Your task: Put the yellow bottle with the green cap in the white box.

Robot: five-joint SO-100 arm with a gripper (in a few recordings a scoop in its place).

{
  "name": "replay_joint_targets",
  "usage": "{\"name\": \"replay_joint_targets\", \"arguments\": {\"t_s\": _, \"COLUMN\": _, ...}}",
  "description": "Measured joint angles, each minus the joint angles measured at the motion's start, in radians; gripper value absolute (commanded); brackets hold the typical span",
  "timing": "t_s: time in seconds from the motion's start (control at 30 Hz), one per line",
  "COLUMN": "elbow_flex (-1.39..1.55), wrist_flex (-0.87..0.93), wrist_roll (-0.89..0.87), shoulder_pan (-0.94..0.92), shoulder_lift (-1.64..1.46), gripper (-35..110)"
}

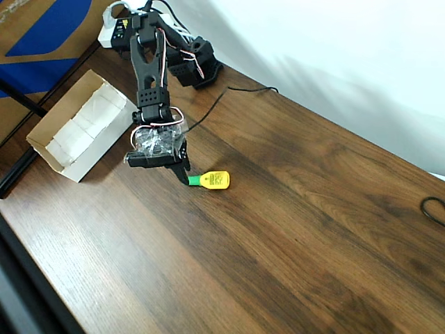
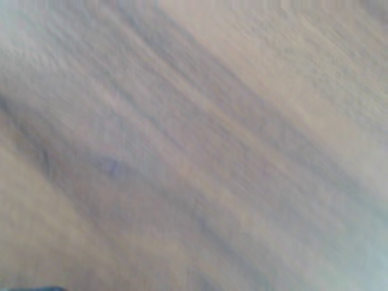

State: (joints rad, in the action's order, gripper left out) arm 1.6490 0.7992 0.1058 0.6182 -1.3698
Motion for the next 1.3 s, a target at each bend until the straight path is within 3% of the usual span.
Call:
{"name": "replay_joint_targets", "arguments": {"t_s": 0.87, "elbow_flex": 0.095, "wrist_flex": -0.067, "wrist_roll": 0.049, "shoulder_pan": -0.025, "shoulder_lift": 0.000, "gripper": 20}}
{"name": "replay_joint_targets", "arguments": {"t_s": 1.3, "elbow_flex": 0.129, "wrist_flex": -0.052, "wrist_roll": 0.064, "shoulder_pan": -0.025, "shoulder_lift": -0.009, "gripper": 0}}
